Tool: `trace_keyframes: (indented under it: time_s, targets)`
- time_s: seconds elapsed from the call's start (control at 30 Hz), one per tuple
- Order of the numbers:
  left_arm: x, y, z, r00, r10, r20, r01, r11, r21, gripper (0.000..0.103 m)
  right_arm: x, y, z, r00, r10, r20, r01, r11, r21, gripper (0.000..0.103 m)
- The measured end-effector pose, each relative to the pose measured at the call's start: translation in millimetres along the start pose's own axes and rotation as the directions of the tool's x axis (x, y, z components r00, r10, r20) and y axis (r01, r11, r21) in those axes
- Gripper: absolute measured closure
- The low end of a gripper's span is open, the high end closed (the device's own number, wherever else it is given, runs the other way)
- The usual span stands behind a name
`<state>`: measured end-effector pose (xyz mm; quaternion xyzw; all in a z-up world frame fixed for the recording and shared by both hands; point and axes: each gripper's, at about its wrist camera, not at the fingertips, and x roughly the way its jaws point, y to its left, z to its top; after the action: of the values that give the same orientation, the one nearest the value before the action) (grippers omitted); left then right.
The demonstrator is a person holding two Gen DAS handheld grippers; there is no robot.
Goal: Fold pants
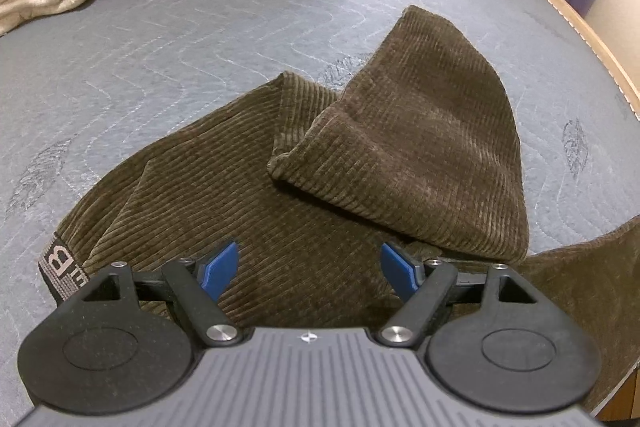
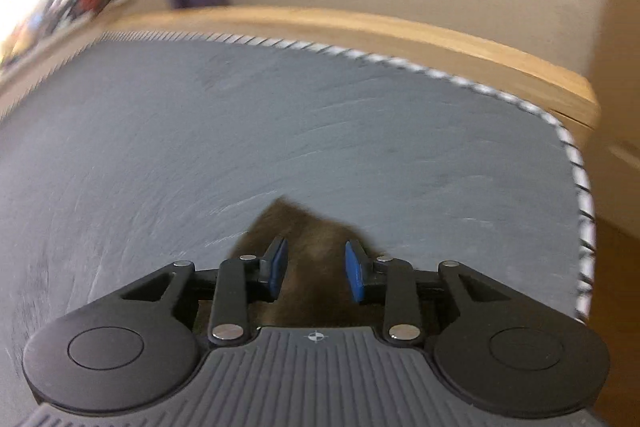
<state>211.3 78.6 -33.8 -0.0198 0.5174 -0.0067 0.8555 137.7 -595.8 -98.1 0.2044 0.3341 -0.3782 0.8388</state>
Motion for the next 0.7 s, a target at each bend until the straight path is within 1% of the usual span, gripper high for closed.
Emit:
trace_keyframes:
  time_s: [0.07,0.1,0.13,0.17,0.2,0.23,0.27,0.3,0.33,0.37,0.4,0.47,0.5,0.53,0.57,0.6,0.63,0.67,0.7]
  targets:
    - [-4,0,-1,1.0,-0.001,0.006,0.001,1.0,-0.002,0.02,4,-23,-3,0.999,-0.038,-0.036,0.038,0.999,0.005,0.067]
    - [-5,-2,-2,1.0,-0.003,0.008,0.003,1.0,0.0,0.02,6,-30,-7,0.995,-0.065,-0.078,0.065,0.998,-0.009,0.064]
    - [-6,-3,-2,1.0,-0.006,0.01,0.006,1.0,0.002,0.02,11,-37,-15,0.987,-0.096,-0.13,0.092,0.995,-0.032,0.057]
    - [-7,-5,-4,1.0,-0.007,0.01,0.007,1.0,0.005,0.02,17,-48,-23,0.971,-0.134,-0.196,0.124,0.99,-0.063,0.055]
    - [-9,-7,-5,1.0,-0.008,0.011,0.008,1.0,0.009,0.02,16,-59,-29,0.97,-0.137,-0.201,0.123,0.989,-0.079,0.055]
    - [-10,-9,-6,1.0,-0.01,0.013,0.01,1.0,0.013,0.02,12,-66,-25,0.976,-0.118,-0.183,0.107,0.992,-0.067,0.056]
    - [-11,-11,-7,1.0,-0.011,0.014,0.011,1.0,0.017,0.02,4,-74,-21,0.976,-0.141,-0.164,0.135,0.99,-0.047,0.056]
    - [-12,-12,-8,1.0,-0.01,0.015,0.01,1.0,0.022,0.02,-2,-83,-20,0.97,-0.197,-0.142,0.196,0.98,-0.023,0.055]
    - [-13,-13,-8,1.0,-0.009,0.017,0.009,1.0,0.024,0.02,-7,-93,-19,0.965,-0.229,-0.13,0.232,0.973,0.012,0.055]
    - [-14,-14,-9,1.0,-0.01,0.019,0.009,1.0,0.025,0.02,-9,-103,-18,0.967,-0.215,-0.137,0.224,0.973,0.057,0.055]
    - [-15,-14,-9,1.0,-0.011,0.02,0.01,1.0,0.024,0.02,-7,-111,-19,0.97,-0.182,-0.16,0.198,0.975,0.096,0.054]
    - [-14,-14,-9,1.0,-0.006,0.019,0.005,1.0,0.022,0.02,0,-125,-25,0.968,-0.082,-0.236,0.121,0.98,0.158,0.054]
    - [-14,-15,-9,1.0,-0.002,0.018,0.002,1.0,0.022,0.02,4,-132,-28,0.968,-0.042,-0.248,0.089,0.979,0.183,0.054]
    - [-13,-15,-8,1.0,0.001,0.017,-0.001,1.0,0.021,0.02,3,-135,-28,0.97,-0.025,-0.243,0.074,0.978,0.193,0.054]
    - [-13,-15,-9,1.0,0.003,0.016,-0.004,1.0,0.019,0.02,1,-135,-28,0.974,-0.025,-0.226,0.068,0.981,0.183,0.056]
    - [-12,-15,-8,1.0,0.005,0.014,-0.005,1.0,0.018,0.02,-1,-133,-28,0.977,-0.02,-0.214,0.056,0.986,0.16,0.065]
    - [-11,-15,-9,1.0,0.005,0.013,-0.005,1.0,0.017,0.02,-1,-129,-31,0.975,-0.008,-0.222,0.038,0.99,0.133,0.086]
    - [-12,-15,-9,1.0,0.004,0.013,-0.004,1.0,0.017,0.02,-1,-124,-31,0.976,-0.025,-0.215,0.047,0.994,0.096,0.088]
    - [-12,-15,-9,1.0,0.002,0.014,-0.003,1.0,0.017,0.02,-4,-119,-31,0.979,-0.062,-0.193,0.074,0.996,0.052,0.088]
